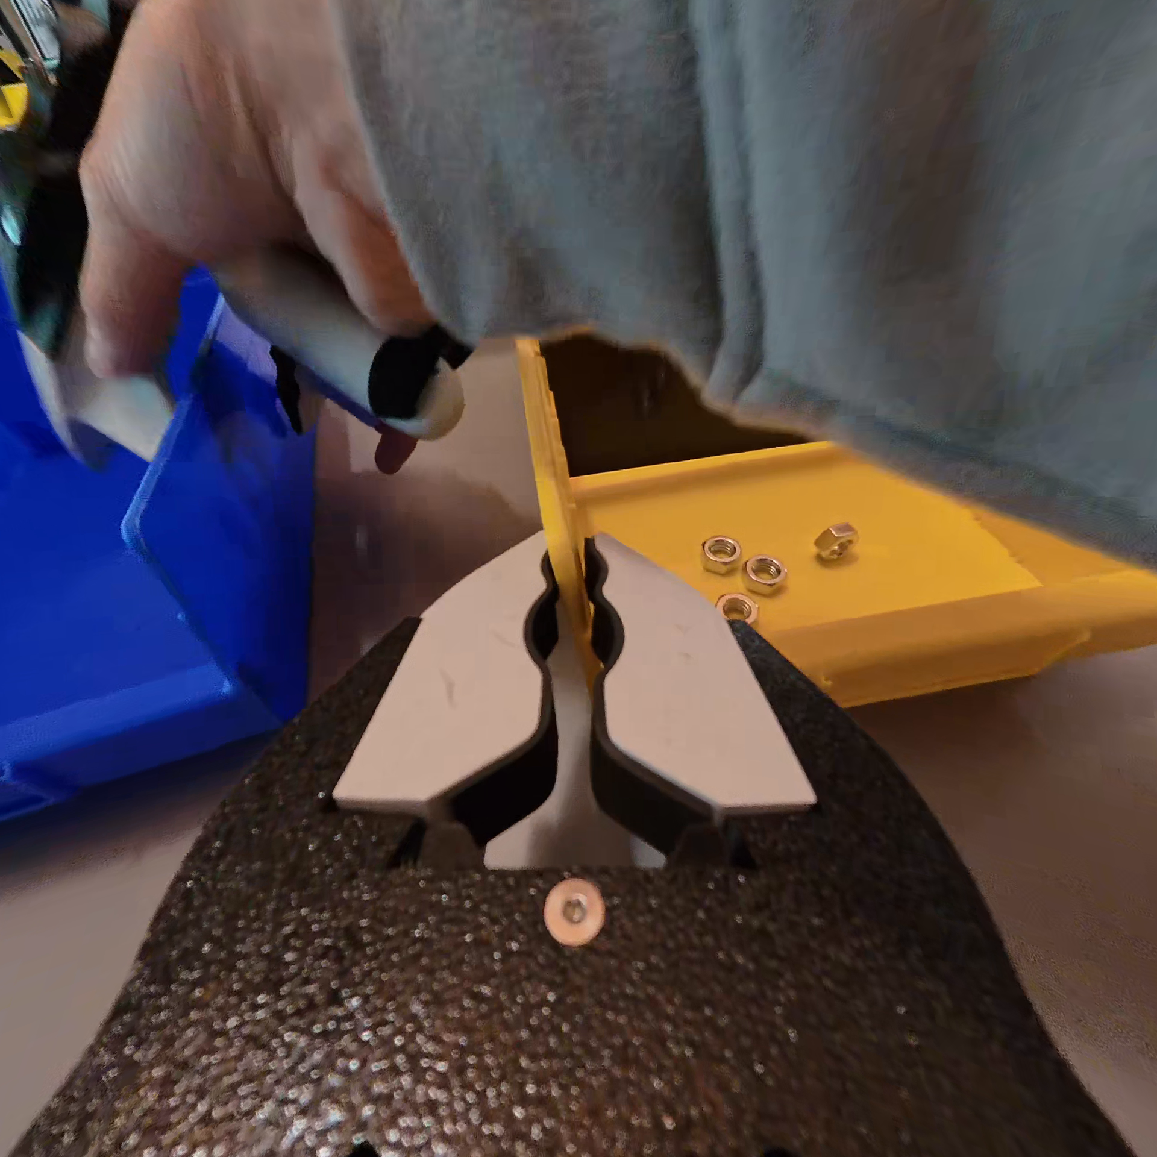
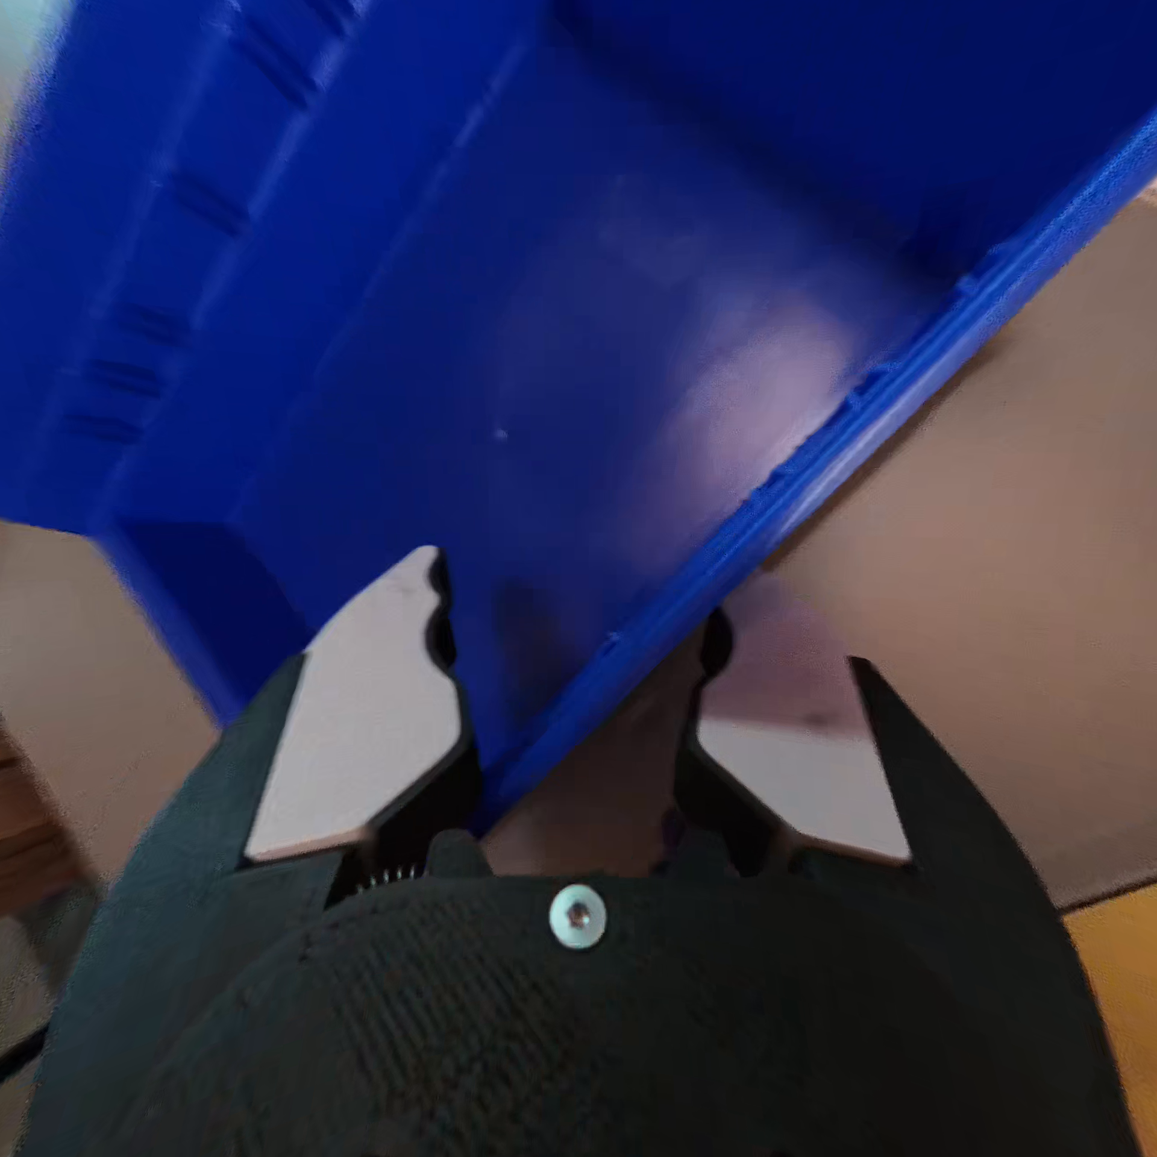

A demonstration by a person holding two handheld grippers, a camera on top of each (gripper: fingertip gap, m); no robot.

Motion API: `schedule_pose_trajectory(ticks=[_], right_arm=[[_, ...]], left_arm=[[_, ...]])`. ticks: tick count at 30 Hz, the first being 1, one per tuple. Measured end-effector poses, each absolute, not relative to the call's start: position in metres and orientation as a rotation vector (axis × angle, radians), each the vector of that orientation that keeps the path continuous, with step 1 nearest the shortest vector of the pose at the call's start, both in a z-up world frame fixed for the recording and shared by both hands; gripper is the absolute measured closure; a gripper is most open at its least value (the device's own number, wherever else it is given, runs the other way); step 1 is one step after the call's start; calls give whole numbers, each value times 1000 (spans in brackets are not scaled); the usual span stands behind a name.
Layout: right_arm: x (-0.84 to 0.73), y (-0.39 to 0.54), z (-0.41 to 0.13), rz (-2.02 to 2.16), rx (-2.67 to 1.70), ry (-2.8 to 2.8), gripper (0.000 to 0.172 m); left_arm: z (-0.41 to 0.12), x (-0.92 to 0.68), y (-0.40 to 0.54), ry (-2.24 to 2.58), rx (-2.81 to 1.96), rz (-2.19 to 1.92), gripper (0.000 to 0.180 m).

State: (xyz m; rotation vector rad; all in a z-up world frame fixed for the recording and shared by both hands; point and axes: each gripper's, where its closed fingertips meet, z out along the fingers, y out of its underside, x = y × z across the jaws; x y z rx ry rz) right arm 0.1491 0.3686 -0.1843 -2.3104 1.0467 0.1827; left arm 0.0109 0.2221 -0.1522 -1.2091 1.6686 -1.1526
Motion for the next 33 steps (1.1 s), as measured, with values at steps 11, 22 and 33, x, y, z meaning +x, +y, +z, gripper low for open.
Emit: schedule_pose_trajectory(ticks=[11, 22, 33], right_arm=[[160, 401, -153, 131, -2334, 914, 132], [206, 188, 84, -199, -1870, 744, 141], [223, -189, -90, -360, -1901, 1387, 137]], left_arm=[[-152, 13, 254, 1667, -1210, -1153, 176], [-152, 13, 317, 1609, -1291, -1124, 177], [-152, -5, 453, 1361, -1462, -929, 177]])
